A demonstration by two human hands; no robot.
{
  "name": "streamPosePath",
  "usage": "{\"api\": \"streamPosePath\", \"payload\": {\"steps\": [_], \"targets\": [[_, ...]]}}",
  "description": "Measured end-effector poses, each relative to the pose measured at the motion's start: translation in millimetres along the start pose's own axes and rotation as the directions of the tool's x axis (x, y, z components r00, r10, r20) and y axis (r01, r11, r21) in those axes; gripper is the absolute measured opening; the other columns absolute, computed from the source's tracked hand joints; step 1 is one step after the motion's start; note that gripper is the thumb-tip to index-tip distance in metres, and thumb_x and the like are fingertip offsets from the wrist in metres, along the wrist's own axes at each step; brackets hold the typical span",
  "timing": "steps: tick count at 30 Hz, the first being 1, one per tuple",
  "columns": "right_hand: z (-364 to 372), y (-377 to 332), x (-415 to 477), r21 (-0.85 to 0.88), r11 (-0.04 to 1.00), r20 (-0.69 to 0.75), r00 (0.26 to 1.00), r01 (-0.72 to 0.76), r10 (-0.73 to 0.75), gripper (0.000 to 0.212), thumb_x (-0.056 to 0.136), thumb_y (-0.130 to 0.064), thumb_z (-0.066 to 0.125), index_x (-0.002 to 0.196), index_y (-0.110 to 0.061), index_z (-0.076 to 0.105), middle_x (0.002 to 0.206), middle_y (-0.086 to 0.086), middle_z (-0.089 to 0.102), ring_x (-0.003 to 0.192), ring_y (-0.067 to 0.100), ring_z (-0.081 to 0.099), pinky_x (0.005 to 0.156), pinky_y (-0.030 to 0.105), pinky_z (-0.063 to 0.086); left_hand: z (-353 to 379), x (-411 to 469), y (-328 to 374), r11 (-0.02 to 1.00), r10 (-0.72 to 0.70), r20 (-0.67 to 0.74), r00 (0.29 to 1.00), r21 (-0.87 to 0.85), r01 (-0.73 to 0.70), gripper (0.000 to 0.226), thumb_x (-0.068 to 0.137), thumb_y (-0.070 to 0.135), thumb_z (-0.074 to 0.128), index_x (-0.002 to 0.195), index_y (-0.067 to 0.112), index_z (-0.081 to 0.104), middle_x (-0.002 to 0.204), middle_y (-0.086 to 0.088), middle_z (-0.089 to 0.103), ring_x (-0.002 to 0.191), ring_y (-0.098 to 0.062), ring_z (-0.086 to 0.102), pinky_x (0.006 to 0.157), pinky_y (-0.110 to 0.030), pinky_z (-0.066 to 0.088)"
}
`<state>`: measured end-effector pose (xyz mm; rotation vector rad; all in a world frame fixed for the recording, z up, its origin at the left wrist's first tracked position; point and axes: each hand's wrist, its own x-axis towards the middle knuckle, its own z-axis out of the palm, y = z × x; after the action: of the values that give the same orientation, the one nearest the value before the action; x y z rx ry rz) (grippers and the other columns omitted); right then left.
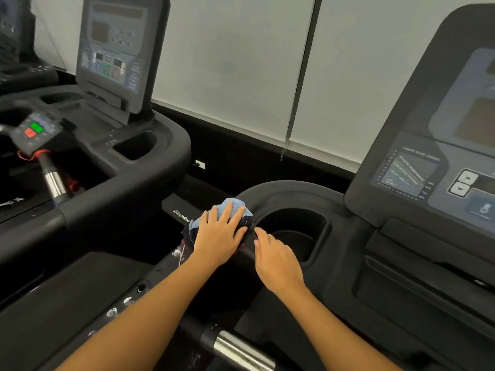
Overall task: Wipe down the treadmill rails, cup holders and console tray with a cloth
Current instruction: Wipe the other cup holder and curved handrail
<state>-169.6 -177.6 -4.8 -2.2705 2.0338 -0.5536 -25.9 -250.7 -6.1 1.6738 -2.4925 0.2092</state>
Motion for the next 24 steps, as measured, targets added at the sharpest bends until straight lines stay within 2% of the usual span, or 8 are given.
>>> {"api": "streamPosePath", "payload": {"steps": [4,6,10,13,15,17,20,24], "targets": [[1,0,2,0.0,0.999,0.012,0.999,-0.041,0.041,0.044,0.103,-0.031,0.023,0.141,-0.013,0.035,0.123,0.004,0.059,0.102,0.019,0.06,0.083,0.031,0.046,-1,36,9,0.999,0.013,0.07,0.997,-0.052,-0.01,0.056,0.096,0.05,0.029,0.146,0.024,0.025,0.153,-0.006,0.024,0.129,-0.035,0.037,0.104,-0.048,0.031],[2,0,2,-0.006,0.999,0.001,0.999,-0.041,0.041,0.044,0.102,-0.031,0.023,0.14,-0.012,0.036,0.121,0.005,0.059,0.101,0.019,0.06,0.081,0.031,0.048,2,43,10,0.998,0.0,0.075,0.997,-0.068,0.005,0.058,0.096,0.051,0.028,0.148,0.027,0.016,0.156,-0.003,0.015,0.131,-0.031,0.033,0.107,-0.045,0.028],[4,1,1,-0.028,0.999,-0.026,0.999,-0.03,0.03,0.042,0.102,-0.03,0.026,0.137,-0.011,0.042,0.114,0.005,0.063,0.094,0.02,0.063,0.075,0.031,0.05,5,35,8,0.997,-0.022,0.027,0.999,-0.077,0.024,0.055,0.095,0.05,0.032,0.145,0.027,0.028,0.152,-0.006,0.026,0.125,-0.031,0.042,0.102,-0.046,0.034],[6,0,1,-0.037,0.999,-0.047,0.998,-0.031,0.029,0.039,0.1,-0.029,0.034,0.129,-0.01,0.052,0.1,0.005,0.068,0.08,0.019,0.066,0.064,0.029,0.051,7,17,5,0.999,-0.013,-0.062,0.998,-0.047,0.011,0.055,0.088,0.048,0.03,0.127,0.019,0.055,0.132,-0.013,0.054,0.103,-0.036,0.06,0.084,-0.049,0.049],[8,1,2,-0.064,0.997,-0.076,0.996,-0.047,0.042,0.035,0.096,-0.028,0.04,0.119,-0.01,0.06,0.087,0.002,0.069,0.067,0.014,0.065,0.054,0.025,0.049,8,11,0,0.999,-0.007,-0.059,0.998,-0.041,0.004,0.055,0.085,0.047,0.031,0.121,0.017,0.06,0.125,-0.013,0.06,0.097,-0.036,0.063,0.078,-0.048,0.051],[9,0,2,-0.095,0.995,-0.097,0.995,-0.043,0.034,0.032,0.09,-0.029,0.043,0.105,-0.013,0.066,0.072,-0.003,0.066,0.052,0.01,0.059,0.043,0.021,0.043,7,15,-1,0.998,-0.01,-0.031,0.999,-0.062,0.008,0.056,0.086,0.049,0.03,0.125,0.019,0.057,0.129,-0.012,0.057,0.097,-0.035,0.062,0.077,-0.047,0.051],[8,0,3,-0.135,0.99,-0.116,0.993,-0.038,0.023,0.035,0.089,-0.031,0.037,0.097,-0.016,0.068,0.064,-0.005,0.063,0.046,0.008,0.055,0.038,0.019,0.04,5,31,5,0.993,-0.072,0.031,0.997,-0.096,0.074,0.056,0.094,0.053,0.028,0.144,0.027,0.03,0.149,-0.007,0.033,0.113,-0.031,0.052,0.09,-0.043,0.042],[7,0,2,-0.079,0.996,-0.092,0.995,-0.047,0.04,0.035,0.092,-0.029,0.04,0.111,-0.012,0.064,0.078,-0.001,0.067,0.058,0.012,0.061,0.047,0.025,0.045,-1,45,19,0.984,-0.161,0.069,0.985,-0.064,0.165,0.06,0.095,0.055,0.026,0.147,0.028,0.014,0.148,-0.006,0.029,0.119,-0.031,0.046,0.095,-0.042,0.037]]}}
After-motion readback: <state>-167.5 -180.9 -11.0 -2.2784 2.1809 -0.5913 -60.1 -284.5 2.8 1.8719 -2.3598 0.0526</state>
